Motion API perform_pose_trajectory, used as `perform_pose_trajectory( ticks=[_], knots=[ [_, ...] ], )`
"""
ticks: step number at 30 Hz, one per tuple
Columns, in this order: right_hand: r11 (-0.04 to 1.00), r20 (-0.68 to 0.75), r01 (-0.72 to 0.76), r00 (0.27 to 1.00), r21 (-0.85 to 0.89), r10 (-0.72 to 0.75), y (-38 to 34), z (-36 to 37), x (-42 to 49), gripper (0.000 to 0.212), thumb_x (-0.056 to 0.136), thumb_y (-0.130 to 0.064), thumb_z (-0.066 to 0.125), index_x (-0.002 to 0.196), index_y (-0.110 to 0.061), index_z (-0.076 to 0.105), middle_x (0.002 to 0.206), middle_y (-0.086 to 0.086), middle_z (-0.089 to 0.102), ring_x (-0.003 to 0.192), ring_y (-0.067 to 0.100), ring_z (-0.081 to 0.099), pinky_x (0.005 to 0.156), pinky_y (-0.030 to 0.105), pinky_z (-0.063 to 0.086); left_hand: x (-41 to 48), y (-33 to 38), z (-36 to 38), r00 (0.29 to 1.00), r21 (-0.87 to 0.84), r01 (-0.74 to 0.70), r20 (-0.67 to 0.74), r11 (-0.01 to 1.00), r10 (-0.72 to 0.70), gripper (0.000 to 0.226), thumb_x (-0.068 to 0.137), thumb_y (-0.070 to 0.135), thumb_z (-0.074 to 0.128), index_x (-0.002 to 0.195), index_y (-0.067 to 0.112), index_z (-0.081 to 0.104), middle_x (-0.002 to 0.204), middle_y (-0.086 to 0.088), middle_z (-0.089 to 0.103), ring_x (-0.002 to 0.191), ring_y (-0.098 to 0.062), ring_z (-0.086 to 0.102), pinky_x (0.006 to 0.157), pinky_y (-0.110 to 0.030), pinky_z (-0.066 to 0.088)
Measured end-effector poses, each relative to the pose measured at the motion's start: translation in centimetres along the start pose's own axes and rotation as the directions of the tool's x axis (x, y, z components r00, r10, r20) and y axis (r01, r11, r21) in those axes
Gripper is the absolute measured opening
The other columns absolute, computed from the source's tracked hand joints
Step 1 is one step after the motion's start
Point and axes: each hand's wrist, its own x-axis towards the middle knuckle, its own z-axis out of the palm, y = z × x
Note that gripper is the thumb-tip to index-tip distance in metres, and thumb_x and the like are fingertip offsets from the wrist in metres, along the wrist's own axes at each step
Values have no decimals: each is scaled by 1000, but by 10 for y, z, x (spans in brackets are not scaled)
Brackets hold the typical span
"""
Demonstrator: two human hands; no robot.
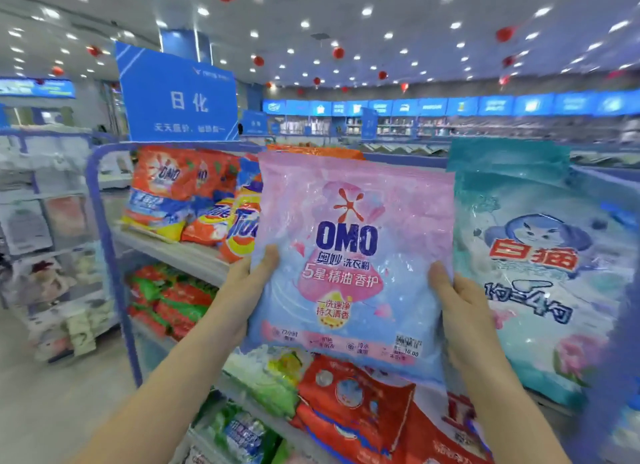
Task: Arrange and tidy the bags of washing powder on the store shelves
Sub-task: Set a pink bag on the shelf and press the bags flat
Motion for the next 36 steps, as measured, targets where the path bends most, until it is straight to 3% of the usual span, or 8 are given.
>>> perform_pose_trajectory(
  ticks=[4,8,11,15,20,26,29,36],
  knots=[
    [986,-103,89,989,-142,-105,-6,-6,31,28,99,-26,46,82,-16,65,72,-7,72,66,9,67,63,28,52,51,-7,21,987,90,-93,141,992,80,56,77,59,64,94,6,62,85,-16,64,79,-25,62,70,-37,48],
    [949,-142,151,970,-276,-196,-3,-10,58,26,97,-24,47,88,-1,56,83,12,61,76,21,56,69,34,43,93,-16,43,979,116,-100,189,988,77,31,93,42,55,91,13,65,86,-5,71,82,-19,67,73,-34,52],
    [928,-209,100,960,-358,-184,-1,-5,72,23,96,-14,47,77,-5,56,72,6,55,69,20,49,58,28,35,118,-20,55,977,109,-44,212,993,20,23,96,34,51,103,17,65,103,-7,70,95,-24,66,90,-43,52],
    [937,-248,-33,967,-348,-57,9,2,93,22,97,-14,44,91,-3,61,76,9,58,70,22,52,62,29,41,144,-13,63,944,169,85,301,982,-134,20,95,23,53,108,10,61,94,-8,68,79,-20,62,75,-28,50],
    [950,-354,-54,933,-308,-62,12,17,102,47,98,-31,47,72,8,45,66,8,34,60,16,28,45,26,20,168,-16,90,875,242,156,416,958,-248,75,74,57,64,129,8,53,124,-9,58,114,-29,55,104,-44,39],
    [897,-508,-145,856,-417,-98,36,34,131,42,98,-13,43,57,-17,33,53,-2,28,51,14,23,49,26,16,157,-37,133,964,164,69,242,984,-108,31,100,26,39,115,2,53,103,-15,56,106,-30,50,84,-34,38],
    [885,-554,-156,823,-438,-129,41,35,146,39,98,-11,43,60,-17,42,56,-2,36,53,14,30,48,26,21,166,-44,145,989,73,53,137,996,-63,40,100,22,38,121,-9,50,124,-26,54,113,-35,51,87,-34,38],
    [865,-584,-166,794,-473,-167,50,49,196,38,95,-46,47,107,-15,66,92,2,67,77,20,57,67,26,41,184,-42,166,998,-81,19,-56,996,-24,36,102,13,34,133,-3,43,139,-20,45,128,-33,42,93,-26,28]
  ],
)
